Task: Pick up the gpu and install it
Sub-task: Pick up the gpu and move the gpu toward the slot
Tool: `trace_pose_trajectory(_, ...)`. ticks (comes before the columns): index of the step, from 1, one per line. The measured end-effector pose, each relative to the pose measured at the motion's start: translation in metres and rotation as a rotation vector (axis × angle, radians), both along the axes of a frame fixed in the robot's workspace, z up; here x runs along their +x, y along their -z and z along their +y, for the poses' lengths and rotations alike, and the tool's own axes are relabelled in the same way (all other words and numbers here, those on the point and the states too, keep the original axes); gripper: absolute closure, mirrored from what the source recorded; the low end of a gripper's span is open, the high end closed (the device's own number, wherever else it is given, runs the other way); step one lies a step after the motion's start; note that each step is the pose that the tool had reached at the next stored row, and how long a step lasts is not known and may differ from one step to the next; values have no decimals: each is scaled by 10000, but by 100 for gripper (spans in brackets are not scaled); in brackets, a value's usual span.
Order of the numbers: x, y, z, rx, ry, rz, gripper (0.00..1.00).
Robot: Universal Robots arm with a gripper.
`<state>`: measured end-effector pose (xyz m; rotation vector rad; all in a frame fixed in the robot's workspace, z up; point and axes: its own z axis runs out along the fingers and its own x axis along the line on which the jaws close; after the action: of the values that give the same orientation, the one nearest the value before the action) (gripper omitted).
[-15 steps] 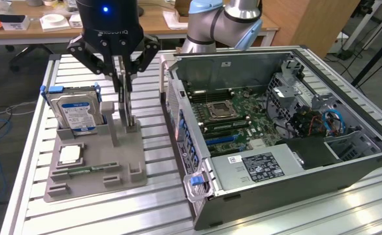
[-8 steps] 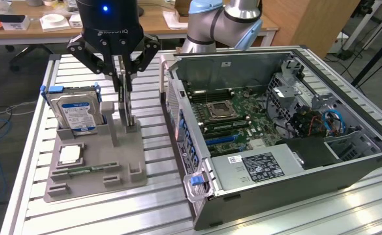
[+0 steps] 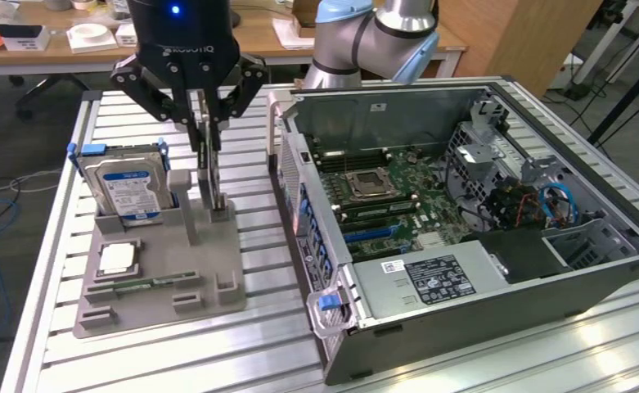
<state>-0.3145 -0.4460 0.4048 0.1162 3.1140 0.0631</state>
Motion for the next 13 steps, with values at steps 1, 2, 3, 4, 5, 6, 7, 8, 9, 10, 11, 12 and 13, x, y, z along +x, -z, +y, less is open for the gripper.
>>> trace_pose_trajectory(1,0,-2,0,1,0,-1,74)
trace_pose_trajectory(2,0,-7,0,0,1,0,74)
trace_pose_trajectory(3,0,-14,0,0,0,1,74)
trace_pose_trajectory(4,0,-23,0,-1,0,1,74)
trace_pose_trajectory(5,0,-28,0,0,0,0,74)
trace_pose_trajectory(6,0,-32,0,0,0,0,74)
trace_pose_trajectory(7,0,-36,0,1,0,-1,74)
trace_pose_trajectory(8,0,-40,0,1,0,0,74)
trace_pose_trajectory(9,0,-45,0,0,1,0,74)
trace_pose_trajectory(10,0,-51,0,0,0,0,74)
trace_pose_trajectory(11,0,-58,0,0,0,0,74)
trace_pose_trajectory(12,0,-65,0,0,0,0,74)
trace_pose_trajectory(13,0,-72,0,0,0,0,74)
